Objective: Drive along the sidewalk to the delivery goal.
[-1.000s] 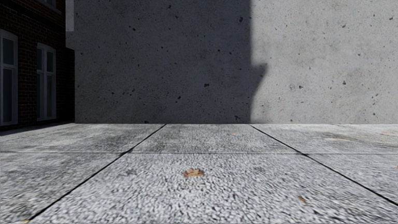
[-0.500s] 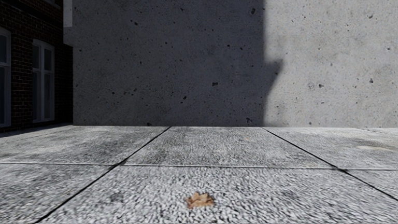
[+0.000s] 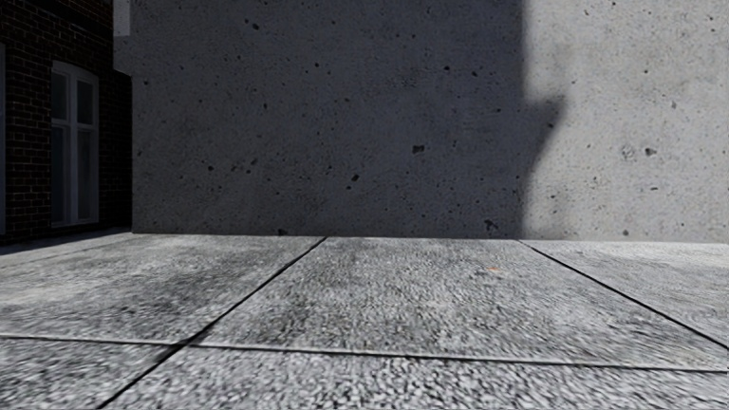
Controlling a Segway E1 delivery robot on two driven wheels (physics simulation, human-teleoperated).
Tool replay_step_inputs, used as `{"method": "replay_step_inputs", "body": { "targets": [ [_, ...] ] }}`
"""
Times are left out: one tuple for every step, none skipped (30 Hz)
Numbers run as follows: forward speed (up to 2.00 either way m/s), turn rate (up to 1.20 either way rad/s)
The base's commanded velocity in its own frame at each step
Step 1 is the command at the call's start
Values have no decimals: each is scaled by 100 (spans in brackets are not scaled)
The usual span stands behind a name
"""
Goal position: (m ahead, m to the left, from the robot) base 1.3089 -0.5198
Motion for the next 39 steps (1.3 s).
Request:
{"method": "replay_step_inputs", "body": {
  "targets": [
    [109, 12],
    [108, 3],
    [107, 0],
    [107, 0],
    [107, 0],
    [106, -26],
    [106, -56],
    [106, -56],
    [105, -68],
    [105, -72],
    [105, -74],
    [105, -74],
    [105, -76],
    [105, -83],
    [105, -99],
    [105, -99],
    [105, -120],
    [105, -120],
    [105, -120],
    [105, -120],
    [105, -120],
    [105, -120],
    [105, -120],
    [105, -120],
    [105, -120],
    [104, -120],
    [103, -120],
    [97, -120],
    [97, -120],
    [96, -118],
    [95, -115],
    [95, -115],
    [95, -115],
    [95, -112],
    [95, -67],
    [95, 0],
    [95, 0],
    [94, 0],
    [74, 0]
  ]
}}
